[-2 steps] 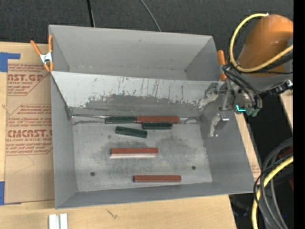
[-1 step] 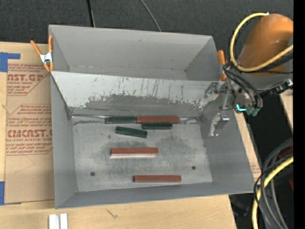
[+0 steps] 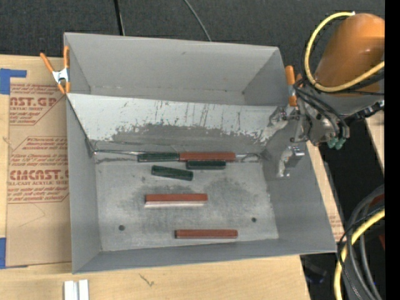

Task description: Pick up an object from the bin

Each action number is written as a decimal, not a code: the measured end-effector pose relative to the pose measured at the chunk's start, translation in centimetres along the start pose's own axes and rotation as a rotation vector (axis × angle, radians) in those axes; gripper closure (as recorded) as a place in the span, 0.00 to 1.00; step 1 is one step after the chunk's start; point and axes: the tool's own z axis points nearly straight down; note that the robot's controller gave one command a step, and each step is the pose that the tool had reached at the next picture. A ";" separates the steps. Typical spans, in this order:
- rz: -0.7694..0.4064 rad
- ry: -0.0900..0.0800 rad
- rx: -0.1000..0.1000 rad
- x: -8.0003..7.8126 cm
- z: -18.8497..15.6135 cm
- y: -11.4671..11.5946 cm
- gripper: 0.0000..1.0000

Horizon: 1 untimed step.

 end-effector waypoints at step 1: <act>-0.038 -0.011 0.002 1.0 3.8 2.4 0.00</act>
Offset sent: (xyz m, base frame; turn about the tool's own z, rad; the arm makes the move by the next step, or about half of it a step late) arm -0.0084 0.1017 -0.1064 -0.1348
